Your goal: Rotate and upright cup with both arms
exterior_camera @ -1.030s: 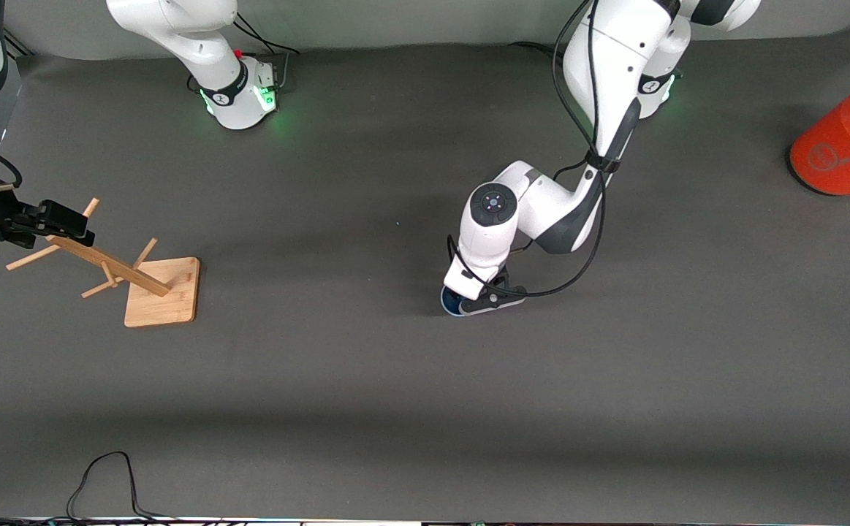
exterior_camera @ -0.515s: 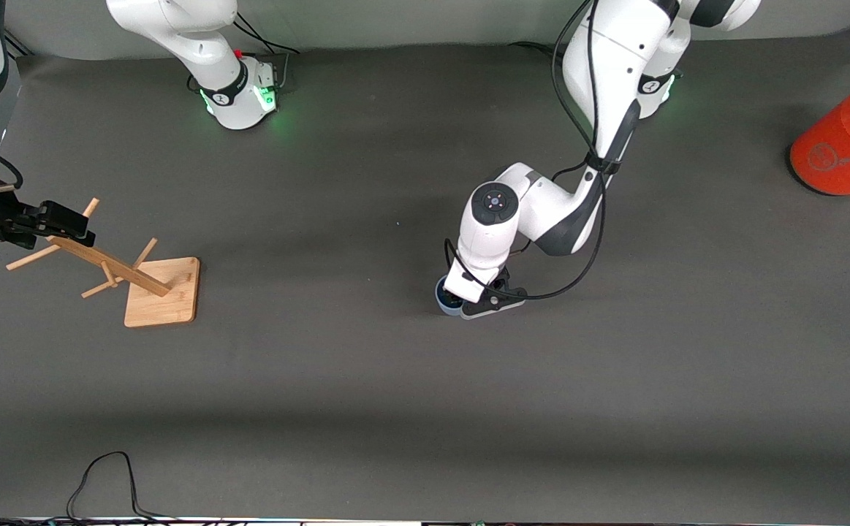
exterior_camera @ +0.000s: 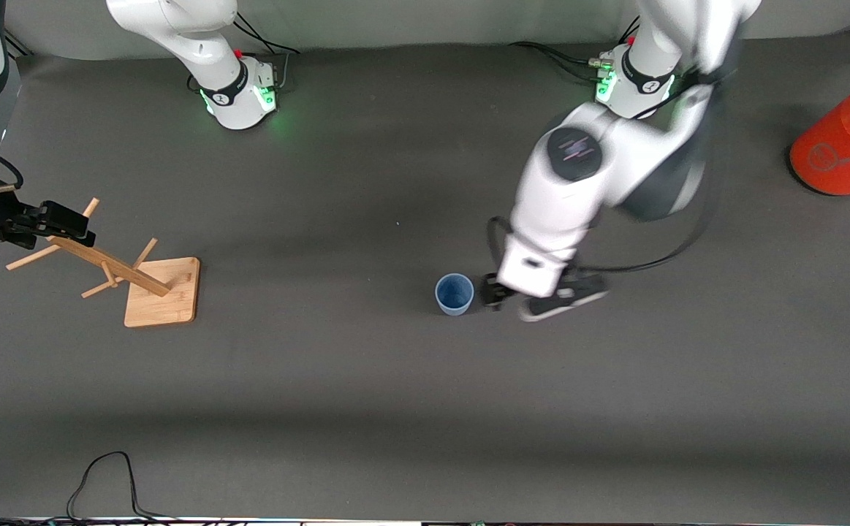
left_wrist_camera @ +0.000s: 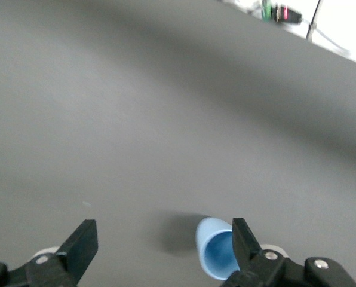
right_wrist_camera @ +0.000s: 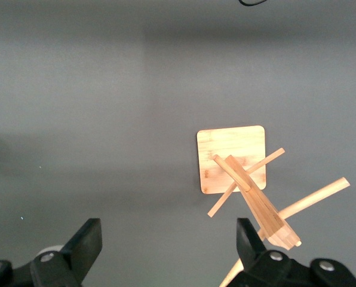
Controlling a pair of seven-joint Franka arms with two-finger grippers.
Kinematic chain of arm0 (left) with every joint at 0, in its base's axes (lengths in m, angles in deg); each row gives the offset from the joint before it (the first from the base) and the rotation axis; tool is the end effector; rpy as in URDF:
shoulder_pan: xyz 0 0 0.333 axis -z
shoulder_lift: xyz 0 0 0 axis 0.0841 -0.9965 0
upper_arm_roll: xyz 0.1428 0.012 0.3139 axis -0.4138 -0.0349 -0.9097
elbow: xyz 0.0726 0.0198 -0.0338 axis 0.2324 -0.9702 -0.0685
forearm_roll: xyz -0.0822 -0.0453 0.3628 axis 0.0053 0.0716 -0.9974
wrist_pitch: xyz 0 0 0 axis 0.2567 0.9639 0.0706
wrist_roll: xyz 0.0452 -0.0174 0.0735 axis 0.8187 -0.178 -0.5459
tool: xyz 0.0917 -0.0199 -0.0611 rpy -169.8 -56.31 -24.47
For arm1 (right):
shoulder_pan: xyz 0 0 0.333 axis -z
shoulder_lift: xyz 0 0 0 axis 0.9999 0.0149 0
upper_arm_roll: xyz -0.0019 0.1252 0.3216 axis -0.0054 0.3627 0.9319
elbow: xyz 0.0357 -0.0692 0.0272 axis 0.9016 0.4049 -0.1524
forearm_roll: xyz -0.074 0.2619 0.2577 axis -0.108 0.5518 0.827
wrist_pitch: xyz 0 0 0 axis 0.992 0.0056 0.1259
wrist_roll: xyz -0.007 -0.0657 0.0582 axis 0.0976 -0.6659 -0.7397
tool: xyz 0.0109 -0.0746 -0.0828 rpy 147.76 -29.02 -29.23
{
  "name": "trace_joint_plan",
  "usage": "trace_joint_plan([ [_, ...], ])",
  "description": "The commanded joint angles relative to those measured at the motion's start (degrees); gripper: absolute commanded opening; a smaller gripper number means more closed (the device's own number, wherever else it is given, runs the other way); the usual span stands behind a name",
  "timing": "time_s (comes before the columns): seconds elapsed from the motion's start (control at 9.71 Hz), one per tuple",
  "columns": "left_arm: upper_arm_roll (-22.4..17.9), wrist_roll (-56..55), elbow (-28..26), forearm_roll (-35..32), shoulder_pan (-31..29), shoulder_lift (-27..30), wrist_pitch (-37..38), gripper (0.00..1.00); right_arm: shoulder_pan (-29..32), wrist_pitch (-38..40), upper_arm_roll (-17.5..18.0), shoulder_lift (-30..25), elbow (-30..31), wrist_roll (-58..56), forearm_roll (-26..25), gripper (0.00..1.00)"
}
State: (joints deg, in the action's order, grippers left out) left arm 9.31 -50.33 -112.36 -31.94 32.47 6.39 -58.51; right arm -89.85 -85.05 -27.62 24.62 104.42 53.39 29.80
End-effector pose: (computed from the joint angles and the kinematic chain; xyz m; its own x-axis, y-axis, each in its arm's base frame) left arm 0.5946 -0.3049 0.5274 0.9243 0.3400 0.1734 0.3265 -0.9397 0.1018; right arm 0.5594 -0.0173 0.6163 0.9998 -0.0153 -0.0120 -0.0155 -0.9997 -0.0171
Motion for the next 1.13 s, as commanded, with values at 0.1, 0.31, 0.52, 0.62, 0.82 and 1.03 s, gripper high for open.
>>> trace_joint_plan([
  [0.1,-0.4,17.1,5.2,0.1,-10.6,5.1,11.8,1.00,-0.4,0.1,-0.5,0.2,-0.5,-0.5,-0.1,1.00],
  [0.31,-0.4,25.9,5.9,0.5,-17.2,7.0,14.9,1.00,-0.4,0.1,-0.5,0.2,-0.6,-0.5,-0.1,1.00],
  [0.52,-0.7,27.3,0.0,-0.5,-20.0,10.7,16.3,1.00,-0.4,0.1,-0.5,0.2,-0.5,-0.5,-0.1,1.00],
  [0.62,-0.7,27.4,-8.1,-2.0,-20.2,14.7,12.0,1.00,-0.4,0.1,-0.4,0.2,-0.6,-0.5,0.0,1.00],
  [0.82,-0.6,28.6,-17.2,-2.2,-20.9,20.8,9.0,1.00,-0.4,0.1,-0.5,0.2,-0.5,-0.5,0.0,1.00],
  [1.03,-0.2,33.5,-12.9,-1.5,-22.8,21.1,18.9,1.00,-0.4,0.1,-0.4,0.2,-0.6,-0.5,0.0,1.00],
])
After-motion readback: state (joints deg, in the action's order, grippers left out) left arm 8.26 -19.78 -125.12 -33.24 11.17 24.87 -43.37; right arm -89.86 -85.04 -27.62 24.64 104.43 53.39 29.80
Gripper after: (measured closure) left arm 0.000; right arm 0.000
